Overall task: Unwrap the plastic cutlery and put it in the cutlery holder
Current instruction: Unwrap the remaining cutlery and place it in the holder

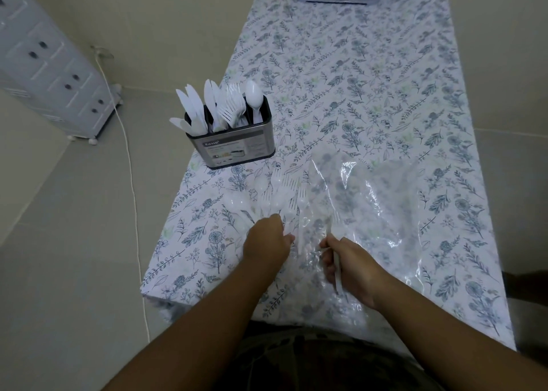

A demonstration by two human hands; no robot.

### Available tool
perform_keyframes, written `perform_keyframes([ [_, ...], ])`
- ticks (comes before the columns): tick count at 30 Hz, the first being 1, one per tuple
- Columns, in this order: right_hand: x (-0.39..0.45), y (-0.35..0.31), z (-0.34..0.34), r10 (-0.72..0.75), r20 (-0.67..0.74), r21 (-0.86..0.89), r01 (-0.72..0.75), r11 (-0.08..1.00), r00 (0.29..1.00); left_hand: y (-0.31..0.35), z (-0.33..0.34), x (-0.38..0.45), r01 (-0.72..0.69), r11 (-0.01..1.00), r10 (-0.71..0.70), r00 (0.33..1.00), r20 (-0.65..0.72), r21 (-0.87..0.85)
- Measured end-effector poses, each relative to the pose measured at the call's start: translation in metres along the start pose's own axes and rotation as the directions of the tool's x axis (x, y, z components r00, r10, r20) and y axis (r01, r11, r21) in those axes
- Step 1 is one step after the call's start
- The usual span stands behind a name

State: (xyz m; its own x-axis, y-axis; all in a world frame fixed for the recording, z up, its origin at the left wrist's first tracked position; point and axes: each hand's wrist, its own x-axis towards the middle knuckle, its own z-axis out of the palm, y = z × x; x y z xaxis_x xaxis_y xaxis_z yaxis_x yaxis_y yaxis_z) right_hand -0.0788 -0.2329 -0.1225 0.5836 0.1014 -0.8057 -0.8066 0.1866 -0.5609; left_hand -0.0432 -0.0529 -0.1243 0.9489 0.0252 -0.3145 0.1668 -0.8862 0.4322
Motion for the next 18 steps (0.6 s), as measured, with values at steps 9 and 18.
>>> perform_keyframes([
  [9,-0.003,-0.004,0.007,-0.025,0.044,0.077,0.022,0.997,0.999,0.001,-0.008,-0.011,-0.001,0.994,-0.004,0.999,-0.041,-0.113],
  [18,-0.007,-0.005,0.011,-0.108,0.05,-0.04,0.111,0.993,0.993,0.022,-0.003,-0.024,-0.164,0.935,0.164,0.986,-0.027,-0.314],
])
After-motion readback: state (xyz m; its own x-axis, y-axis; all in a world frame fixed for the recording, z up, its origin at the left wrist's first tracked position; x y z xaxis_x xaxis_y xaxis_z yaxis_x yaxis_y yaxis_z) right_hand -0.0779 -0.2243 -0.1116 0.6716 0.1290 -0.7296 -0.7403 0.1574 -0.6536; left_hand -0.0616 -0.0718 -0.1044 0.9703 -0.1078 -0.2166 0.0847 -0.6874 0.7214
